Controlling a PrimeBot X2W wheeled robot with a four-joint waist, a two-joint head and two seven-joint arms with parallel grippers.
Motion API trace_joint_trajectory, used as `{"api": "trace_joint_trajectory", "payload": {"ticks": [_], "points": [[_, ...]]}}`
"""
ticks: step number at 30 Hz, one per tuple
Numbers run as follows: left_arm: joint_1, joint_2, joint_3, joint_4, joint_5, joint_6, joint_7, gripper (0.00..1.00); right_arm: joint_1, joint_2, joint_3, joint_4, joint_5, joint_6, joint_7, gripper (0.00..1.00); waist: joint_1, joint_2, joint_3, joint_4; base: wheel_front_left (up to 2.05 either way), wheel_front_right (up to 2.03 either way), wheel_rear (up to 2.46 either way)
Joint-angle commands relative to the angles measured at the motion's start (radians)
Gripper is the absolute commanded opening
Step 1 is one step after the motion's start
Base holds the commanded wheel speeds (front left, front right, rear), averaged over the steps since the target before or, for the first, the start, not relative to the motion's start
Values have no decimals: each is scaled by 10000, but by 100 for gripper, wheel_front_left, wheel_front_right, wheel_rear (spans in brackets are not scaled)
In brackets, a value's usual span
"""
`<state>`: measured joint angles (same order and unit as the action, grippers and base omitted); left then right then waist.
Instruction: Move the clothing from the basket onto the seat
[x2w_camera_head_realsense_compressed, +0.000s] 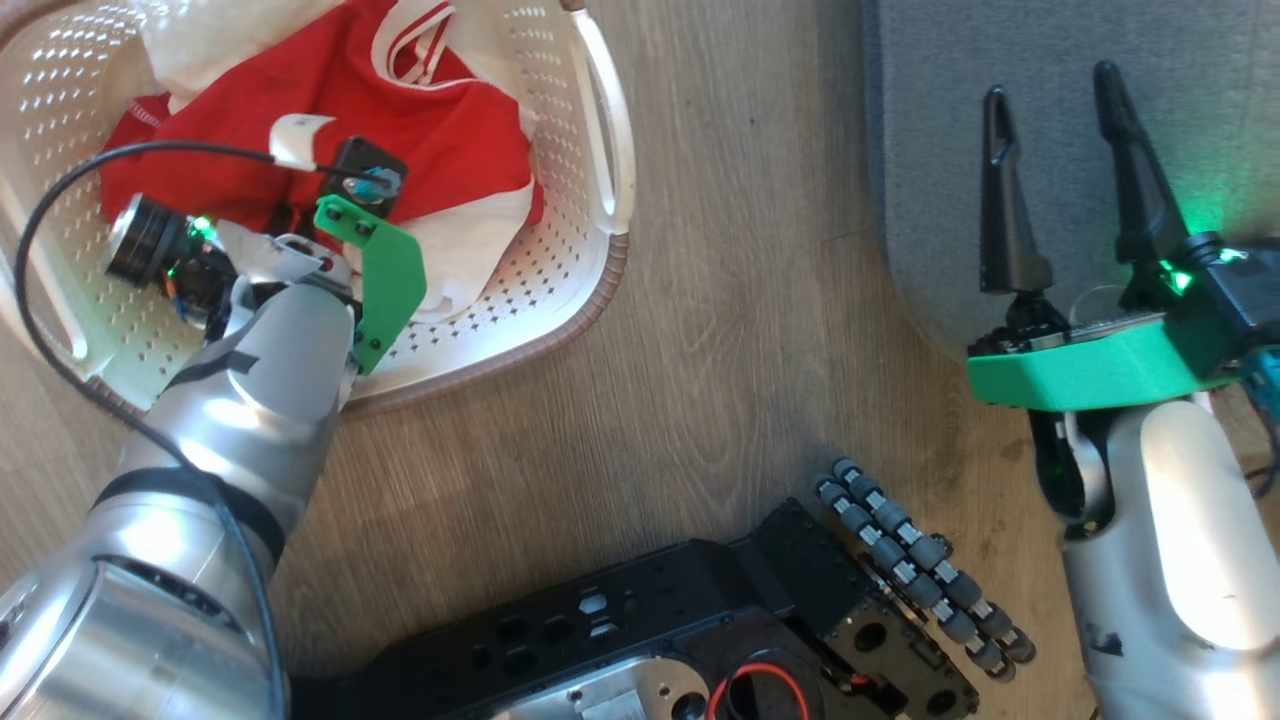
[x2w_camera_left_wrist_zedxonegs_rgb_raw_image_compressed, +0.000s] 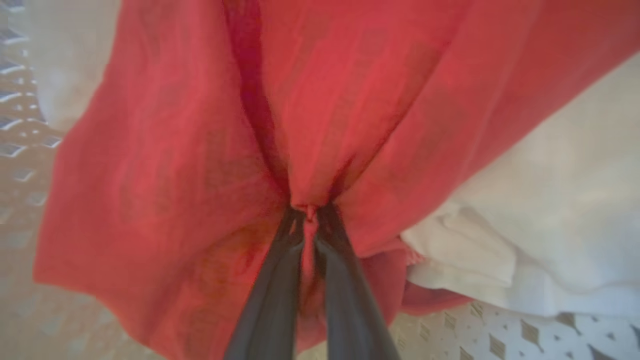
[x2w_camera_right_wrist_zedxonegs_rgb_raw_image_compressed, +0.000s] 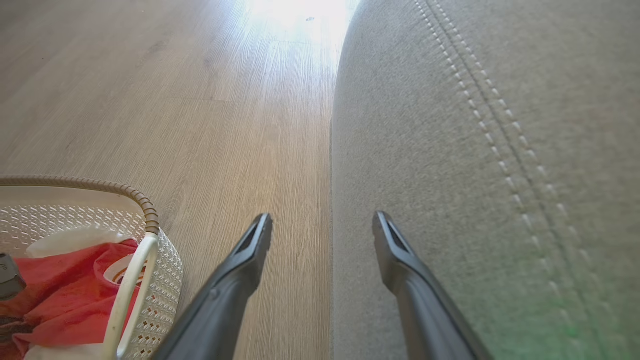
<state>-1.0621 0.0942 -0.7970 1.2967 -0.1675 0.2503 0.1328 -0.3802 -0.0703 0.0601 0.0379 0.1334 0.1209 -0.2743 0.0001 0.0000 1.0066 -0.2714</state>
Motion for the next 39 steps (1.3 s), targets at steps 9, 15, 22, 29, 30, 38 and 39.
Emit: {"api": "trace_joint_trajectory", "payload": {"ticks": [9, 15, 22, 29, 30, 38, 39], "points": [[605, 355, 463, -60, -435, 294, -960, 0, -57, 164, 547, 675, 310, 98, 125, 100, -1, 0, -926, -434, 0, 0, 0], [1215, 150, 792, -60, -947, 257, -2035, 0, 92, 185, 677, 1036, 194, 98, 125, 100, -1, 0, -2204, -334, 0, 0, 0], [1931, -170, 1182, -104, -1559, 85, -3414, 0, 513, 161, 686, 1418, -73, 98, 125, 100, -1, 0, -3620, -12, 0, 0, 0], [2797, -370, 1602, -1038, -2097, -52, -3933, 0, 865, -85, 743, 1741, -262, 98, 125, 100, -1, 0, -5075, 350, 0, 0, 0], [2929, -376, 1671, -1440, -2087, -15, -3937, 0, 907, -94, 738, 1769, -279, 98, 125, 100, -1, 0, -5246, 393, 0, 0, 0], [4313, -393, 2823, -4665, -1679, 134, -3943, 0, 1455, -253, 978, 1768, -191, 98, 125, 100, -1, 0, -6520, 833, 0, 0, 0], [4473, -397, 2979, -5011, -1575, 118, -3943, 0, 1515, -278, 1001, 1779, -194, 98, 125, 100, -1, 0, -6679, 881, 0, 0, 0]]}}
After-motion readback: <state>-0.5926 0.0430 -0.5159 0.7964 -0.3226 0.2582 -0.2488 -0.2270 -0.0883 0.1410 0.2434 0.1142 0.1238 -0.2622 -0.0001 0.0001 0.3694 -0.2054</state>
